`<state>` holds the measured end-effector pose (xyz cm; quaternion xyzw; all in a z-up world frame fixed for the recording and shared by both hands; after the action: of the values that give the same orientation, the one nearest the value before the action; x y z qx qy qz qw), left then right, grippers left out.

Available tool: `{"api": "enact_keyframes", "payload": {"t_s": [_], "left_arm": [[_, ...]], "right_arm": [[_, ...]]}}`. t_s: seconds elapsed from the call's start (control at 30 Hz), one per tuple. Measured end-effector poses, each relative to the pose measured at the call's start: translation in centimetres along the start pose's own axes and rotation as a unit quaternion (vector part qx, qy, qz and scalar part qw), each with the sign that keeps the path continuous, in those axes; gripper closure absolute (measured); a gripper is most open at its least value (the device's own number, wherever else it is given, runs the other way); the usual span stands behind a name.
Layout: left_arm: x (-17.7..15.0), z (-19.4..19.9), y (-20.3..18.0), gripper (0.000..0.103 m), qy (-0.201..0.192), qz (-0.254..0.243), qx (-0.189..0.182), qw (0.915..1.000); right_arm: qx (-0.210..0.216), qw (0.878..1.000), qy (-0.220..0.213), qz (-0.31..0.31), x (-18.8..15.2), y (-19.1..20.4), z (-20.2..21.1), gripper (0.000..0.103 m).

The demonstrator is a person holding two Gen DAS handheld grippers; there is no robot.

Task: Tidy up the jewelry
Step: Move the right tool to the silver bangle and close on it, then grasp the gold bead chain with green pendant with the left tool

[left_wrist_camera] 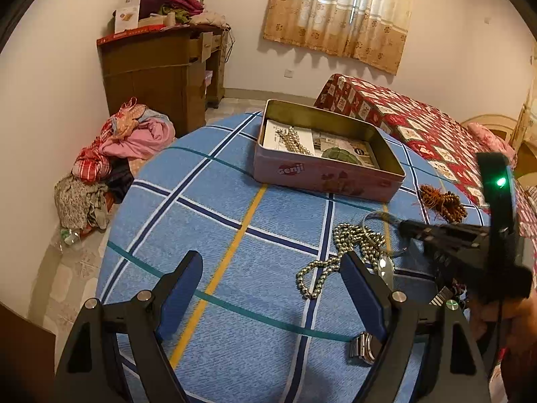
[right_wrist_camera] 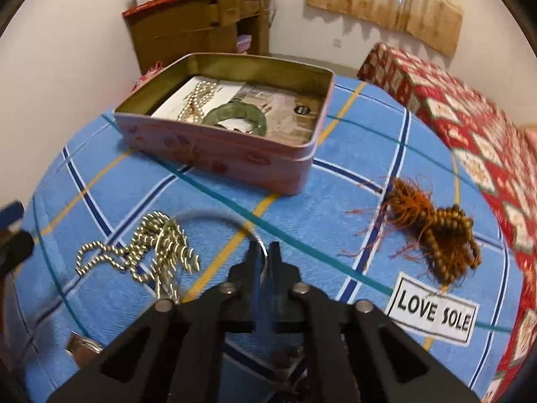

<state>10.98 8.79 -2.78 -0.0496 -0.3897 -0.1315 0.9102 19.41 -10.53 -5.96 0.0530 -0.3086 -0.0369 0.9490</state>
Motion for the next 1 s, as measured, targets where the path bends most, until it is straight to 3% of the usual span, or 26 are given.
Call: {"api": "enact_keyframes", "payload": {"t_s": [0.2,0.4,0.5,0.6,0.67,0.73,0.8,0.9,0.97,1.0], "left_arm": [[0.4,-0.8,-0.4,0.019,0.003,-0.010,-0.007,0.9999],[2.2,-2.8,-2.0,0.019,0.006,-0.037,-0.031,0.9988],[3.2,-4.0,-3.1,0.019,0.018,-0.052,-0.057,0.9969],[4.0,-5.9,-4.5,0.019,0.039,-0.071,-0.083,0.9933],[4.2,-7.2,-5.3,0.019,0.061,-0.081,-0.086,0.9911],[4.5,-8.6,-6.2,0.019,0.085,-0.097,-0.090,0.9875],[4.5,-9.9,-7.1,0.019,0.110,-0.116,-0.091,0.9830],[4.8,-10.1,-8.2,0.019,0.109,-0.147,-0.077,0.9802],[4.9,-10.1,-8.2,0.029,0.107,-0.148,-0.077,0.9801],[5.0,-9.8,-8.2,0.057,0.098,-0.147,-0.090,0.9802]], "right_arm": [[0.033,0.992,-0.105,-0.068,0.9,-3.1,5.3,0.097],[0.052,0.984,-0.145,-0.091,2.8,-4.1,7.5,0.100],[0.053,0.984,-0.143,-0.090,2.6,-4.5,7.9,0.099],[0.067,0.986,-0.114,-0.104,1.8,-5.4,7.5,0.097],[0.065,0.986,-0.102,-0.116,0.9,-6.3,7.3,0.083],[0.069,0.985,-0.090,-0.133,0.1,-7.0,7.1,0.077],[0.071,0.984,-0.080,-0.143,-0.7,-7.5,6.9,0.077],[0.071,0.983,-0.076,-0.149,-1.5,-7.7,7.0,0.077],[0.072,0.983,-0.077,-0.151,-1.7,-7.7,7.1,0.077],[0.073,0.983,-0.077,-0.151,-1.7,-7.7,7.1,0.077]]}}
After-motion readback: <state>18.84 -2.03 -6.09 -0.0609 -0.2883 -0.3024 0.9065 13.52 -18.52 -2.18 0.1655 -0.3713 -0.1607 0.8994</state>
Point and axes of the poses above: each gripper's, at about its wrist camera, not at the fingertips, and z roughly against the way its jaws point, y to its left, x to its top, the point moved 1 cm from there along -z, roughly the way its jaws point, and after that the axes turned 12 degrees about -z, right-handed, at the moved point
